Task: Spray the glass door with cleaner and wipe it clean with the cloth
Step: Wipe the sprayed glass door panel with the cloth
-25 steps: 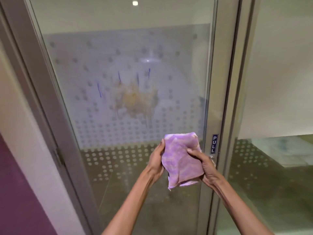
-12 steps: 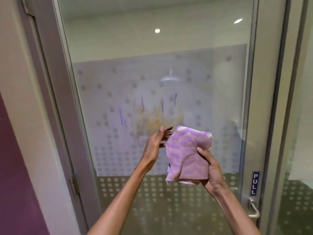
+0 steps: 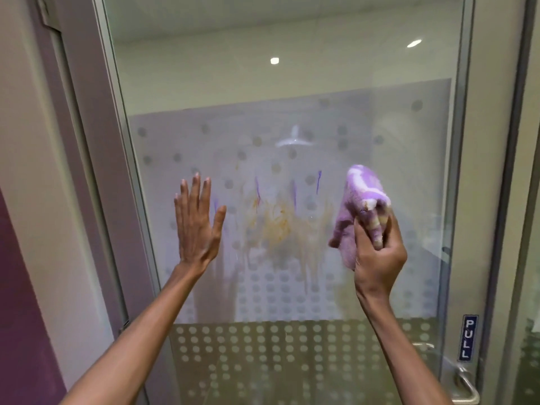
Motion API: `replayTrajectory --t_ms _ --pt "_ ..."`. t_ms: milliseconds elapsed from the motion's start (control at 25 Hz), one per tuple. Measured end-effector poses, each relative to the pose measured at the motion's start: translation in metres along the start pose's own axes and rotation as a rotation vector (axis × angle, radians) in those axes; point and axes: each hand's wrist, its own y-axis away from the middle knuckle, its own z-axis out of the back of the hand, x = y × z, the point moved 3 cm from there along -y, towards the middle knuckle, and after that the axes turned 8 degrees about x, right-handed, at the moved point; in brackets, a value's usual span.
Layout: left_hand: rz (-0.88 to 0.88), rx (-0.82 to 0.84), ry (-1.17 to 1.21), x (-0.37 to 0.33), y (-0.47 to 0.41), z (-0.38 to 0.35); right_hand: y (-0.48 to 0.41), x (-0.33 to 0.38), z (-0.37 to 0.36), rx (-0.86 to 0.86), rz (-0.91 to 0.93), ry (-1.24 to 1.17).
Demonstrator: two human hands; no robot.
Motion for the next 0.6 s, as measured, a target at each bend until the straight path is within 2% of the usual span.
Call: replayTrajectory --t_ms 160,240,320,440,600 --pt "-0.026 0.018 -0.094 0.036 -0.024 0.003 -0.025 0.012 -0.040 -0.238 0.334 0.406" --pt "-0.057 0.006 -0.122 0.046 -0.033 0.004 -0.044 0.014 -0.065 -0.235 0.455 0.587" --pt "-0.053 0.006 -0.120 0.058 -0.035 0.004 -0.053 0.006 -0.093 -0.085 0.404 0.696" --pt "-0.065 0.037 -0.062 0.071 -0.034 -0.003 -0.049 -0.015 -0.114 0.173 0.222 0.778" --pt "-0.097 0.015 -0.026 0.080 -0.036 -0.011 -0.050 -0.020 -0.116 0.240 0.132 0.752"
